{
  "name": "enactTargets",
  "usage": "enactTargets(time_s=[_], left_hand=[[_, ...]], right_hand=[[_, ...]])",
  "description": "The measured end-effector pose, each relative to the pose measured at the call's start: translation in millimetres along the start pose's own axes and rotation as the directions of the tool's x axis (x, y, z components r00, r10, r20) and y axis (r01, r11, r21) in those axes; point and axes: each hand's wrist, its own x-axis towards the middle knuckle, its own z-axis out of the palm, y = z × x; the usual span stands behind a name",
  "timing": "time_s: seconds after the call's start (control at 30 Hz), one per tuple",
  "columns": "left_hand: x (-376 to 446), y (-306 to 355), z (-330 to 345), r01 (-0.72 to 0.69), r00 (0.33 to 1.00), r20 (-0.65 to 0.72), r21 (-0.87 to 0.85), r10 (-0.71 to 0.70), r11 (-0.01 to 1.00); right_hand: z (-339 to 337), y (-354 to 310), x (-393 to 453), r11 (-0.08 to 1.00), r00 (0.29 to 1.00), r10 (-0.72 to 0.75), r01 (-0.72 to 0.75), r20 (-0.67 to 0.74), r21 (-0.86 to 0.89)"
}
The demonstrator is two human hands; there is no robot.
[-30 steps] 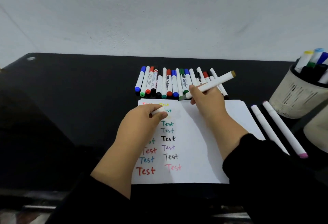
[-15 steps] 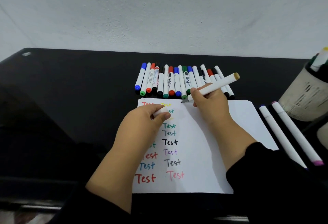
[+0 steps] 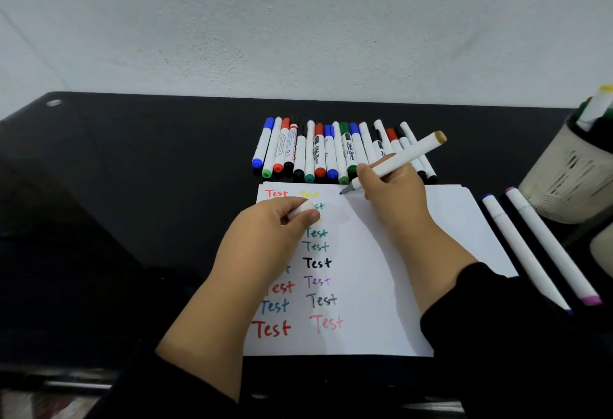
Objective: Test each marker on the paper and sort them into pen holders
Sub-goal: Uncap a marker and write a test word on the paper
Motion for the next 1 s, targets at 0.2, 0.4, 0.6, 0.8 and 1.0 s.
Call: enactTargets(time_s=[0.2,0.4,0.6,0.8,1.0], left_hand=[[-1.6,2.3,2.6,0.024,1.0,0.019,-0.041,-0.023,0.999],[-1.7,3.9,2.5,0.038,0.999,0.026,-0.041,-0.037,0.998],[-1.0,4.3,1.8,0.024,0.999,0.029,-0.03,-0.024,0.999],[-1.7,4.0,1.6,0.022,0.999,0.037,-0.029,-0.021,0.999],[-4.0,3.9,1.0,0.038,0.998,0.049,-0.041,-0.036,0.998]], right_hand=[[-0.6,0.0,-1.4,1.0,1.0,0.005,-0.005,-0.005,-0.005],[-0.9,0.5,-0.9,1.0,0.999,0.021,-0.021,-0.046,-0.006],[-2.3,-0.6,-1.9,0.999,0.998,0.032,-0.032,-0.045,-0.001],[-2.8,-1.3,-1.4,0.999,0.995,0.038,-0.037,-0.087,0.012],[-4.0,-4.0,-4.3,0.998,0.998,0.053,-0.052,-0.043,0.023]])
